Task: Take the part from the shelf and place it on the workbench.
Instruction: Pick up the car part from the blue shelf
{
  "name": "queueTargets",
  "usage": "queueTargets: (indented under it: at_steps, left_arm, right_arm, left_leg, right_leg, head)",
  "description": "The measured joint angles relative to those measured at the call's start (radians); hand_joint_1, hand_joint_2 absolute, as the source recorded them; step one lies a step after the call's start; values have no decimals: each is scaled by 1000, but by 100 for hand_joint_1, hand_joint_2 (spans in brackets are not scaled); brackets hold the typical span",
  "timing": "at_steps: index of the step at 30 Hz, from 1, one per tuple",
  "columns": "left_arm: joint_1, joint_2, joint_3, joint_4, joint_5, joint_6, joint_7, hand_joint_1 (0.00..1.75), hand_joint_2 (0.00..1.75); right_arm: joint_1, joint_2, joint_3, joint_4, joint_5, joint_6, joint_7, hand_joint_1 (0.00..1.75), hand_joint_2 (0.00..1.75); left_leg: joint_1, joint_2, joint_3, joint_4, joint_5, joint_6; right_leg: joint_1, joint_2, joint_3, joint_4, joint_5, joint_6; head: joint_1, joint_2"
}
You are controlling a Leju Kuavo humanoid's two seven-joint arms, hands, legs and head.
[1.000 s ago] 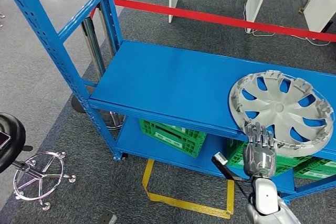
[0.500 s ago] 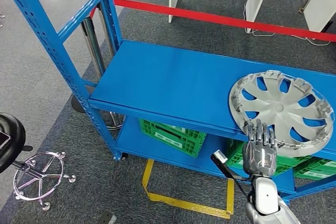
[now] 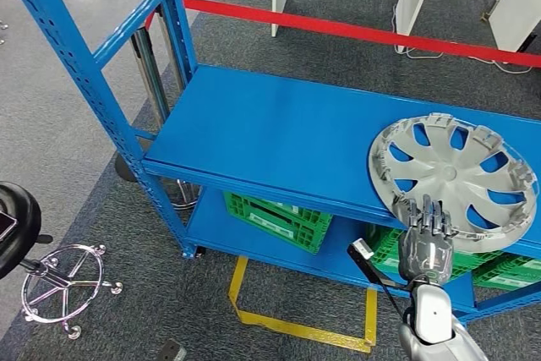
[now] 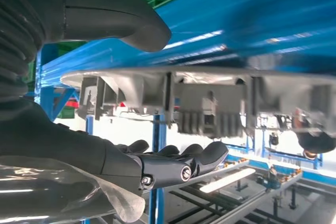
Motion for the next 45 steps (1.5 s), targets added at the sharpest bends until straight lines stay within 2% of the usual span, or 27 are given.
queueTargets:
  at_steps: [19, 26, 27, 30, 31, 45]
  left_arm:
    - [0, -1, 3, 0, 0, 7, 16, 0, 175]
    - [0, -2, 6, 0, -1, 6, 16, 0, 175]
    - [0, -2, 6, 0, -1, 6, 16, 0, 175]
    - [0, -2, 6, 0, -1, 6, 16, 0, 175]
    - [0, -2, 7, 0, -1, 7, 16, 0, 175]
    - [-2, -8, 9, 0, 0, 18, 18, 0, 175]
  right_arm:
    - [-36, 0, -25, 76, 0, 0, -1, 0, 175]
    - [-49, 0, -52, 86, 0, 0, -26, 3, 175]
    - [-52, 0, -57, 89, 0, 0, -29, 23, 175]
    - [-62, 1, -70, 97, 0, 0, -30, 151, 175]
    - [-65, 1, -72, 100, 0, 0, -29, 175, 175]
    - [-89, 1, -90, 134, 0, 1, -26, 175, 175]
  left_leg:
    - [0, 0, 0, 0, 0, 0]
    - [0, 0, 0, 0, 0, 0]
    - [0, 0, 0, 0, 0, 0]
    - [0, 0, 0, 0, 0, 0]
    - [0, 0, 0, 0, 0, 0]
    - [0, 0, 0, 0, 0, 0]
  right_leg:
    - [0, 0, 0, 0, 0, 0]
    - [0, 0, 0, 0, 0, 0]
    - [0, 0, 0, 0, 0, 0]
    - [0, 0, 0, 0, 0, 0]
    - [0, 0, 0, 0, 0, 0]
    - [0, 0, 0, 0, 0, 0]
  head:
    - [0, 0]
    - [0, 0]
    - [0, 0]
    - [0, 0]
    - [0, 0]
    - [0, 0]
